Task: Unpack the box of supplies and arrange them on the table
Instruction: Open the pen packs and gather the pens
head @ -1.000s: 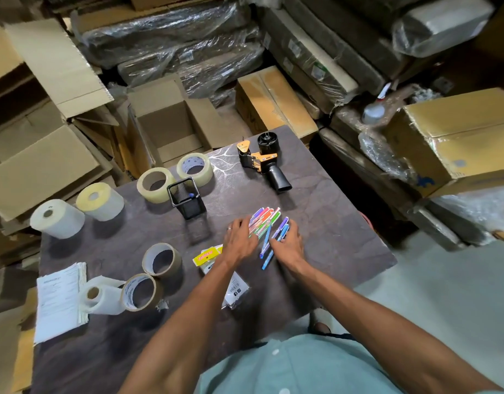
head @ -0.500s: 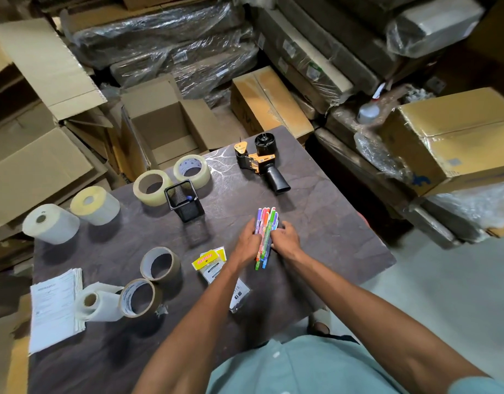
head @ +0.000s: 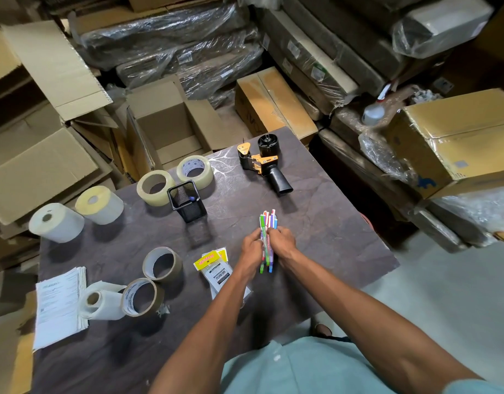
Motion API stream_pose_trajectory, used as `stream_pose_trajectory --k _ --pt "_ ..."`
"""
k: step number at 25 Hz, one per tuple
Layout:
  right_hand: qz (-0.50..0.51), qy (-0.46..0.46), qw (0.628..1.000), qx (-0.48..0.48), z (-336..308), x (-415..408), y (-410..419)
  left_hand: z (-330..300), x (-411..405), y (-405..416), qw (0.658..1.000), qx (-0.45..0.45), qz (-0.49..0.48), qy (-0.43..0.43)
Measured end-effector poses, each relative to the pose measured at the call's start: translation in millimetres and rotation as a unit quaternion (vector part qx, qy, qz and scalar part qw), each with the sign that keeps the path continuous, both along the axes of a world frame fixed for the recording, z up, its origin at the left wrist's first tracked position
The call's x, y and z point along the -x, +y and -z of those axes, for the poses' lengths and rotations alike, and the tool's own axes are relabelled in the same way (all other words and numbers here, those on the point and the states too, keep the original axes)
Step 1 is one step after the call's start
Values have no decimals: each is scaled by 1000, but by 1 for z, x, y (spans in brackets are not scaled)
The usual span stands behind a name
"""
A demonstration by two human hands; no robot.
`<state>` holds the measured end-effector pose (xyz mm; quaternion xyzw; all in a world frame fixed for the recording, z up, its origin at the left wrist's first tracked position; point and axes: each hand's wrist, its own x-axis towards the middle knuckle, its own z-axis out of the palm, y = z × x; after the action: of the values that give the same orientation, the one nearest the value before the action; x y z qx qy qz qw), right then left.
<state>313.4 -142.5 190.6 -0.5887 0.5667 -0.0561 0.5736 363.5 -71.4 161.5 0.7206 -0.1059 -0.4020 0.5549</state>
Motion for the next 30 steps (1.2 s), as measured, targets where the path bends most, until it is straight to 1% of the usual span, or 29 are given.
stream_pose_trajectory --k 1,3,6,8,11,15,17,19,23,26,28,30 --pt "14 -3 1000 -6 0 -1 1 -3 2 -1 1000 -1 0 18" --pt "34 2 999 -9 8 -4 0 -6 9 -3 1000 -3 -8 5" --pt "32 17 999 -7 34 -9 -6 -5 20 -7 996 -21 -29 -80" --pt "42 28 999 -8 49 -13 -10 2 22 -5 994 -24 -34 -101" --pt "40 46 998 -14 57 -18 -13 0 22 -4 996 -38 -58 -58" --pt "24 52 998 -12 35 -20 -8 -14 31 -6 993 3 -109 47" --pt "22 48 999 -6 10 -15 -3 -12 32 -7 989 12 -129 73" --pt "25 39 999 -16 -3 -11 -1 -12 32 -7 987 12 -140 74" --pt "25 19 999 -13 -6 -6 -3 -15 40 -9 989 9 -145 35" --pt "41 -8 999 -21 0 -4 -3 -10 39 -5 992 -29 -110 -47" --pt "45 -31 998 -26 1 -3 -2 -9 37 -1 988 -63 -96 -100" --pt "25 -67 997 -37 -1 -5 -2 -21 37 2 981 -91 -100 -139"
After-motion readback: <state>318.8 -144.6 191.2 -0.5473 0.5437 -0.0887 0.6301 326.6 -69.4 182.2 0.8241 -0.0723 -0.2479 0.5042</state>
